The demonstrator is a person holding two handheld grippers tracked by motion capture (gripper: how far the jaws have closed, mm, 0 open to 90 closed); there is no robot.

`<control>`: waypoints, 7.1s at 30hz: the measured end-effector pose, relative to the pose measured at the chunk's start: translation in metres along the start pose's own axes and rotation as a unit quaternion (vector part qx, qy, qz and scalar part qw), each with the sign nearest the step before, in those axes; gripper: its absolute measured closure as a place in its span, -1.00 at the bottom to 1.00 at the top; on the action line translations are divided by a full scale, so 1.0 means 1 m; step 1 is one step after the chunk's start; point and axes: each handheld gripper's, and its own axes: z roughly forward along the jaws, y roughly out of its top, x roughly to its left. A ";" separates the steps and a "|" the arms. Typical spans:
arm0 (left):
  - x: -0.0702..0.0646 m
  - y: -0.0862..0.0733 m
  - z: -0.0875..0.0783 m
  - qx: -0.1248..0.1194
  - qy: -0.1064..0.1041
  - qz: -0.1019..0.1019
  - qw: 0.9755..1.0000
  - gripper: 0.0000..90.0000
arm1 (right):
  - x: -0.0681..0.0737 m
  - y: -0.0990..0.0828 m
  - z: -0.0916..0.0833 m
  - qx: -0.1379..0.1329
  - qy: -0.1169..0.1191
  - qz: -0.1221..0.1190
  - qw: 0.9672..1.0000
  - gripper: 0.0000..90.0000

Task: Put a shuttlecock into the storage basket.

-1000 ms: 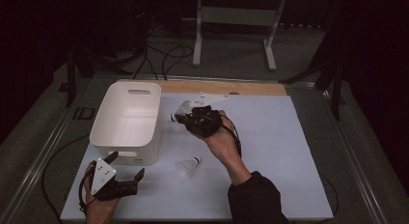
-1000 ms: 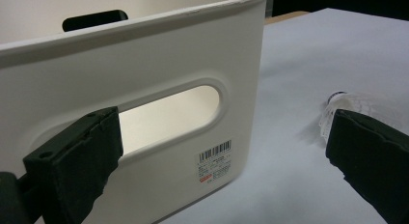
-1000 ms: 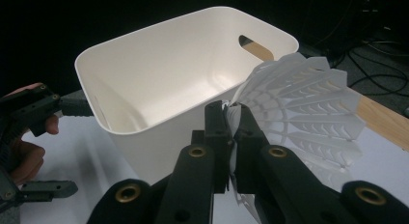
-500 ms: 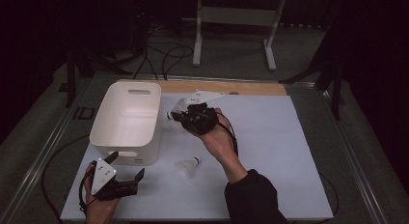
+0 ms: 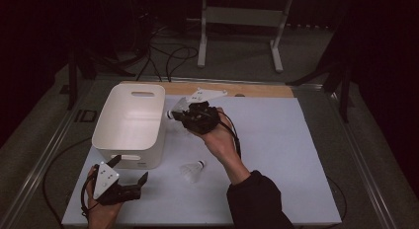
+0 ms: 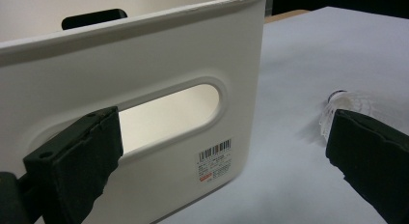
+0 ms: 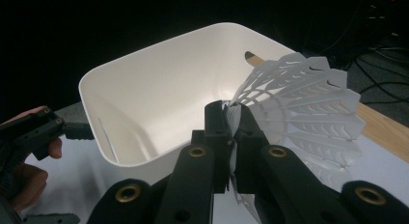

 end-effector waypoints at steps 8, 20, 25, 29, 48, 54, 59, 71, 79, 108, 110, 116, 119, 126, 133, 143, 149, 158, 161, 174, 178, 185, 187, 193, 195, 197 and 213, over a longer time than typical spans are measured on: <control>0.000 0.000 0.000 0.000 -0.001 0.000 1.000 -1.00 | 0.000 0.006 0.005 0.000 -0.001 -0.008 1.000 0.95; 0.000 0.000 0.000 -0.001 -0.001 0.000 1.000 -1.00 | 0.005 0.016 0.010 -0.004 -0.002 -0.015 1.000 0.95; 0.000 0.000 0.000 -0.001 -0.001 0.001 1.000 -1.00 | 0.006 0.021 0.012 -0.004 0.000 -0.016 1.000 0.95; 0.000 0.000 0.000 -0.001 -0.002 0.000 1.000 -1.00 | 0.008 0.027 0.014 -0.009 0.000 -0.022 1.000 0.95; 0.000 0.000 0.000 -0.002 -0.002 -0.001 1.000 -1.00 | 0.017 0.042 0.035 -0.011 0.013 -0.026 1.000 0.95; 0.000 0.000 0.000 -0.003 -0.002 -0.001 1.000 -1.00 | 0.022 0.044 0.041 -0.010 0.018 -0.026 0.999 0.94; 0.000 0.000 0.000 -0.002 -0.001 0.000 1.000 -1.00 | 0.025 0.045 0.047 -0.008 0.024 -0.029 0.999 0.93; 0.000 0.000 -0.001 -0.002 -0.002 0.000 1.000 -1.00 | 0.017 0.038 0.051 0.009 0.036 -0.016 0.999 -0.48; 0.000 0.000 0.000 0.000 -0.002 0.001 1.000 -1.00 | 0.004 0.034 0.043 0.005 0.013 -0.012 1.000 -0.66; 0.000 0.000 0.000 0.001 -0.002 0.001 1.000 -1.00 | -0.023 0.022 0.033 -0.007 -0.027 0.010 1.000 -0.79; 0.000 0.000 0.000 0.000 -0.002 0.001 1.000 -1.00 | -0.025 0.022 0.033 -0.006 -0.030 0.007 1.000 -0.80; 0.000 0.000 0.000 0.000 -0.001 0.001 1.000 -1.00 | -0.028 0.020 0.033 -0.004 -0.040 0.007 0.999 -0.80; 0.000 0.000 0.000 0.000 -0.001 0.001 1.000 -1.00 | -0.030 0.020 0.033 -0.003 -0.047 0.006 0.999 -0.80; 0.000 0.000 0.000 -0.001 -0.002 0.001 1.000 -1.00 | -0.033 0.019 0.034 0.001 -0.064 -0.001 0.998 -0.80; 0.000 0.000 0.001 -0.002 -0.004 0.001 1.000 -1.00 | -0.037 0.016 0.037 0.007 -0.077 -0.002 0.997 -0.80; -0.001 0.001 0.001 -0.006 -0.007 0.003 1.000 -1.00 | -0.042 0.013 0.036 0.016 -0.087 -0.004 0.996 -0.80; -0.001 0.001 0.001 -0.007 -0.007 0.004 1.000 -1.00 | -0.043 0.010 0.040 0.019 -0.092 -0.010 0.996 -0.80; -0.001 0.001 0.001 -0.007 -0.007 0.002 1.000 -1.00 | -0.045 0.008 0.044 0.022 -0.099 -0.015 0.995 -0.80; -0.001 0.001 0.000 -0.007 -0.006 0.001 1.000 -1.00 | -0.046 0.008 0.046 0.024 -0.103 -0.018 0.994 -0.80; -0.001 0.001 -0.001 -0.010 -0.006 0.001 1.000 -1.00 | -0.051 0.002 0.055 0.040 -0.113 -0.014 0.993 -0.80; -0.001 0.001 -0.001 -0.010 -0.006 0.003 1.000 -1.00 | -0.053 0.000 0.056 0.041 -0.117 -0.012 0.992 -0.80; -0.002 0.001 -0.001 -0.009 -0.006 0.001 1.000 -1.00 | -0.057 -0.005 0.060 0.047 -0.127 -0.007 0.991 -0.79; -0.001 0.001 -0.001 -0.009 -0.005 0.003 1.000 -1.00 | -0.058 -0.007 0.061 0.048 -0.126 -0.004 0.991 -0.79; -0.002 0.001 -0.001 -0.010 -0.005 0.001 1.000 -1.00 | -0.060 -0.011 0.064 0.052 -0.129 -0.005 0.990 -0.80; -0.002 0.001 -0.001 -0.012 -0.005 0.000 1.000 -1.00 | -0.060 -0.012 0.065 0.052 -0.131 -0.007 0.990 -0.79; -0.002 0.001 -0.001 -0.011 -0.004 0.000 1.000 -1.00 | -0.060 -0.013 0.065 0.053 -0.131 -0.008 0.990 -0.80; -0.002 0.001 -0.002 -0.010 -0.005 0.001 1.000 -1.00 | -0.062 -0.025 0.073 0.062 -0.137 -0.008 0.989 -0.79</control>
